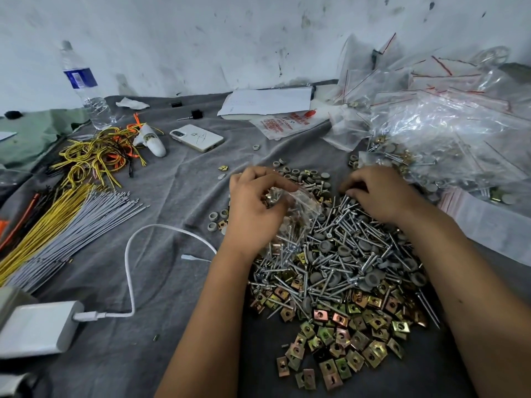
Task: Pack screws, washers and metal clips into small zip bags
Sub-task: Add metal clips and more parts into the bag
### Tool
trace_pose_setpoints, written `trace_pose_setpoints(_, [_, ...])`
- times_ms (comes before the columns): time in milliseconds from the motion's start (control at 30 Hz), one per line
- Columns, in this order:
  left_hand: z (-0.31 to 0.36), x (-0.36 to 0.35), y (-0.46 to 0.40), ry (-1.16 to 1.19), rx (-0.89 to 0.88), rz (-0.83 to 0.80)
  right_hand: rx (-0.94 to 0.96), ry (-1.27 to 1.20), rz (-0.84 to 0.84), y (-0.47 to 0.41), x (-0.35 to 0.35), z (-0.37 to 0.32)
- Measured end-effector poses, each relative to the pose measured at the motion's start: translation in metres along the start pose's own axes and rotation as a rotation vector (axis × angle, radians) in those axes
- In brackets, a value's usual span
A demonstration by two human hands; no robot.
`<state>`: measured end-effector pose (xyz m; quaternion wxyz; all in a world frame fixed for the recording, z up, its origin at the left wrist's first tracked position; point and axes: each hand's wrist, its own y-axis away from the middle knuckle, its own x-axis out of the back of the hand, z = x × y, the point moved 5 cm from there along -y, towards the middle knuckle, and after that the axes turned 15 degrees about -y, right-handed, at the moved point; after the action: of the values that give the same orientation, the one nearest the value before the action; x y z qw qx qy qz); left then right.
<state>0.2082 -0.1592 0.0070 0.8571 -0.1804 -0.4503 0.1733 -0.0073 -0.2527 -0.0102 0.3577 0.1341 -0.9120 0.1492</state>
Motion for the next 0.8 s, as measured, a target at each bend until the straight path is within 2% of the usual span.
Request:
trace_pose_setpoints(333, [-0.006, -0.003, 0.0, -0.054, 0.027, 0.008, -0.024, 0.048, -0.061, 0.007, 0.0, -0.003])
trace_pose_setpoints(633, [-0.006, 0.0, 0.0, 0.007, 0.072, 0.007, 0.031, -0.025, 0.117, 0.011, 0.004, -0.008])
trace_pose_setpoints(800, [-0.005, 0.003, 0.001, 0.083, 0.09, 0.05, 0.05, -0.014, 0.132, 0.011, 0.002, -0.01])
